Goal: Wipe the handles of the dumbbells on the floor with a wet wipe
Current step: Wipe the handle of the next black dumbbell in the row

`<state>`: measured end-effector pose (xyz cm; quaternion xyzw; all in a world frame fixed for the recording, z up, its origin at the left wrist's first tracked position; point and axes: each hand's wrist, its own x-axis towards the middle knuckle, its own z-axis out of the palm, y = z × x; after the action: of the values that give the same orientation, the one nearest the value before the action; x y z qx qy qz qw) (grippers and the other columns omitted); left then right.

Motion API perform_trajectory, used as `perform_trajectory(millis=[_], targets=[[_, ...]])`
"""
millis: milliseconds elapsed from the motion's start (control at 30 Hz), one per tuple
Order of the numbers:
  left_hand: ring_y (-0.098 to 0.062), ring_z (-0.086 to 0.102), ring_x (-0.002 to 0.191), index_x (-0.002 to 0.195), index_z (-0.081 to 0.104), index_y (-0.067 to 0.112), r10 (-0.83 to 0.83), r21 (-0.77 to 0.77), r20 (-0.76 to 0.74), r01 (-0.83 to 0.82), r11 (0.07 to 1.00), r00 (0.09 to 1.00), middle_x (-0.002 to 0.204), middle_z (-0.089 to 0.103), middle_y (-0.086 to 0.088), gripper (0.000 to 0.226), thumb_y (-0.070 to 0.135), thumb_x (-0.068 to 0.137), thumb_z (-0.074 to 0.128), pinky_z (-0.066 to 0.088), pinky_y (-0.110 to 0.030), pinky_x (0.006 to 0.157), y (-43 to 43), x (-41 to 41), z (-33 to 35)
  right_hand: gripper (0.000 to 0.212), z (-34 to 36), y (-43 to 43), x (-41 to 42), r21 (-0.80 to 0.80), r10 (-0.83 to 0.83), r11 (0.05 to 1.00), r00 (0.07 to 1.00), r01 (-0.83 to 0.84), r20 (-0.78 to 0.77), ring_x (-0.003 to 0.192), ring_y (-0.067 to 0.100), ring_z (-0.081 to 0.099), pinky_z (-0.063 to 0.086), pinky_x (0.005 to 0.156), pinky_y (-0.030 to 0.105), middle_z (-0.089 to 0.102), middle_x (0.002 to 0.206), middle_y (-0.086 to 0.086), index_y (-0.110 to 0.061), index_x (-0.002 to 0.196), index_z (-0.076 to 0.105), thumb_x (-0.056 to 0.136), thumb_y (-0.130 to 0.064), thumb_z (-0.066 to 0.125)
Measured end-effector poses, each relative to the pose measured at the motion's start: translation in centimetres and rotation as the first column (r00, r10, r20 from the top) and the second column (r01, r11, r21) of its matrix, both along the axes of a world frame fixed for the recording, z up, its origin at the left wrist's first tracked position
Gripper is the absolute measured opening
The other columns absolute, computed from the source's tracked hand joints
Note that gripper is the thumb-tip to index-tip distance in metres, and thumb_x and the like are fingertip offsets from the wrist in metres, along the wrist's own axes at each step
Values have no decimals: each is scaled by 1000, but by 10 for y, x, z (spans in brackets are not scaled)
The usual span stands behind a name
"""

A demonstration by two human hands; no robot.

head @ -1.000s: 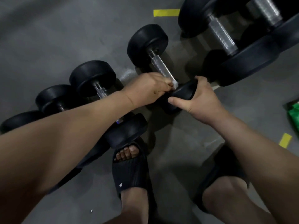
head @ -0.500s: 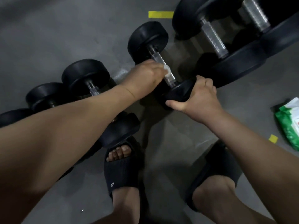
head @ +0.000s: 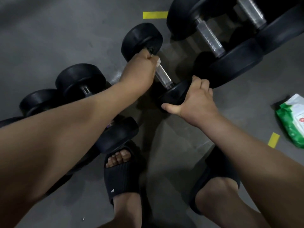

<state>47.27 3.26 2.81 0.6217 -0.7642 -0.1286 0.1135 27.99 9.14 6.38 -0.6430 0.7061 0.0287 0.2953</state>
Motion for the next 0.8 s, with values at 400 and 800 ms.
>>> perform_trajectory(millis=[400,800], targets=[[-42,60,95,151,30,0,-60,70,396,35,997,916,136,43,-25,49,10,104,42,40,-44,61,-7,-2,12,138,-2,3,1,3,-13,1000,1000,13,0,141,39,26,31,119,48,26,147,11,-9,156,14,55,-77,79],[-42,58,102,137,48,2,-130,60,274,118,991,953,128,53,-22,35,10,104,37,43,-40,75,-4,10,3,135,4,5,4,8,-15,1000,1000,15,-2,138,39,29,34,116,46,27,146,11,-8,154,16,56,-75,80]])
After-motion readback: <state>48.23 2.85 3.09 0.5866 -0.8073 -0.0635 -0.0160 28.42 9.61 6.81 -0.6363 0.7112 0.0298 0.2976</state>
